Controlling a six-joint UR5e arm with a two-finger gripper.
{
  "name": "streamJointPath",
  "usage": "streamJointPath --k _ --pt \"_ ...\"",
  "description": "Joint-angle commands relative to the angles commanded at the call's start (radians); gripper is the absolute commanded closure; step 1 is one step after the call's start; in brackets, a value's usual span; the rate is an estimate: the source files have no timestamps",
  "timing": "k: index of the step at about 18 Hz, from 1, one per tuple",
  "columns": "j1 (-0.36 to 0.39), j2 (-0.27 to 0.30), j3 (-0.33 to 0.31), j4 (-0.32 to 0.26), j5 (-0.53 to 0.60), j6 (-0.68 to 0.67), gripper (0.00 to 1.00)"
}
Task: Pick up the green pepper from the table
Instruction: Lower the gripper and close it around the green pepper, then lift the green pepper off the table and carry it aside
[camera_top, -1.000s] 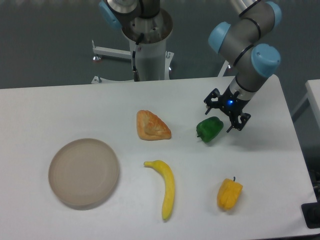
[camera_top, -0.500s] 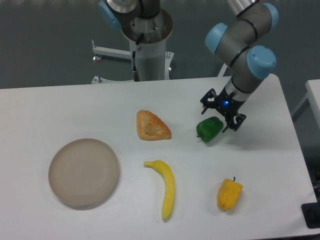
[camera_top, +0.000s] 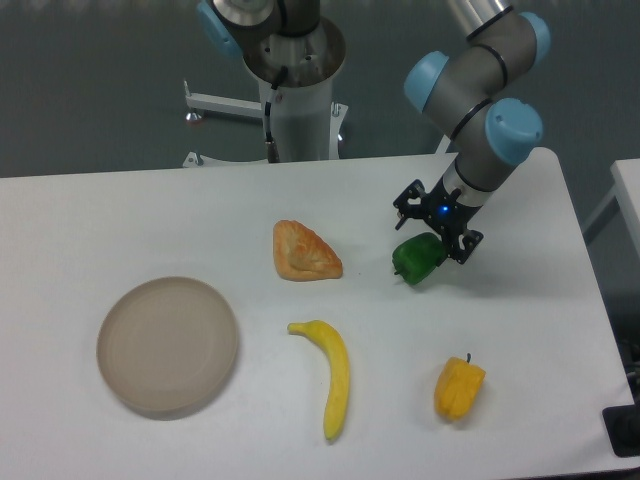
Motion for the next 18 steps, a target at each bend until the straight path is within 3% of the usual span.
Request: streamJointPath --k 2,4,7,12,18 --pt "0.000 0.000 0.000 0.002 0.000 0.003 0.04" --pt "0.000 -0.002 0.002 0.002 0.000 0.009 0.31" --pt "0.002 -0.002 0.009 0.002 0.000 0.006 0.59" --pt "0.003 -0.002 0.028 0.002 0.000 0.017 0.65" --pt "0.000 -0.040 0.178 0.000 0.002 0.020 0.65"
